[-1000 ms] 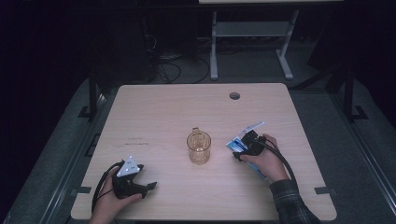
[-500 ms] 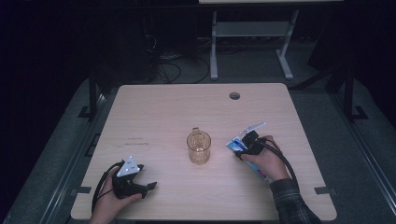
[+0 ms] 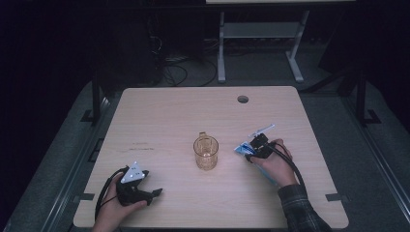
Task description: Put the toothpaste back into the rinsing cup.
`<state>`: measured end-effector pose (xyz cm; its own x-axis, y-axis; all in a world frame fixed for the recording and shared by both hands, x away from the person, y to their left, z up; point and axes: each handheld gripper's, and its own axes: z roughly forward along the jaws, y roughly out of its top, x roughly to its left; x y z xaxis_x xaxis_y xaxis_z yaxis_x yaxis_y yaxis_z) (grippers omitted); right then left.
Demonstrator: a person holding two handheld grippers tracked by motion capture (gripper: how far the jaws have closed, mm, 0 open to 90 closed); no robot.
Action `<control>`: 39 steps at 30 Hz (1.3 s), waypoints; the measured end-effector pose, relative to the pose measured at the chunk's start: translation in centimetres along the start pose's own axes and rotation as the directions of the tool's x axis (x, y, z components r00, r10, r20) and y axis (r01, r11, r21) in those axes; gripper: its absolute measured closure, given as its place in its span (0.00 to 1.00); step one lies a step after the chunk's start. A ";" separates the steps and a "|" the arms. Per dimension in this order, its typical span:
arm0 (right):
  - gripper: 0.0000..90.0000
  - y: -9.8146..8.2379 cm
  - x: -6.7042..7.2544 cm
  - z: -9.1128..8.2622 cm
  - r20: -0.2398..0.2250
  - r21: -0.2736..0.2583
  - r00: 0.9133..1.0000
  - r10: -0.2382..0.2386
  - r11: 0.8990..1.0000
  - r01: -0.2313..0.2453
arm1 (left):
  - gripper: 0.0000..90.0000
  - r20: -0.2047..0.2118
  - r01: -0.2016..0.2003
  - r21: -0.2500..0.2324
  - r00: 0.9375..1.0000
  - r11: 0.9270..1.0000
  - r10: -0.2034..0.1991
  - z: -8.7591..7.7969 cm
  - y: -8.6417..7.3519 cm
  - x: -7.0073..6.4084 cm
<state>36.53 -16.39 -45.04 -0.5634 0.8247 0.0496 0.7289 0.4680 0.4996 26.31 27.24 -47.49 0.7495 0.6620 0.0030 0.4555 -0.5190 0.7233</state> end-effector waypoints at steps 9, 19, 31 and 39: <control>0.80 -0.5 -0.9 -0.6 -0.053 -0.037 0.997 0.063 0.997 -0.065 | 0.15 0.002 -0.001 -0.001 1.000 1.000 0.001 0.0 0.0 0.0; 0.80 -1.0 -1.8 -1.2 -0.113 -0.081 0.988 0.102 0.990 -0.111 | 0.15 0.003 -0.002 0.000 1.000 1.000 0.002 0.0 0.0 0.0; 0.80 -1.5 -2.4 -3.0 -0.166 -0.199 0.980 0.112 0.969 -0.145 | 0.15 0.003 -0.003 0.000 1.000 1.000 0.003 0.0 0.0 0.0; 0.81 -1.7 -2.3 -4.3 -0.184 -0.281 0.978 0.094 0.949 -0.144 | 0.15 0.003 -0.003 -0.001 1.000 1.000 0.003 0.0 0.0 0.0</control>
<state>34.89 -20.50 -42.27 -0.5540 0.7926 0.2549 0.6637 0.2355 0.7100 26.29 27.22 -47.49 0.7522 0.6590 0.0034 0.4529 -0.5207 0.7237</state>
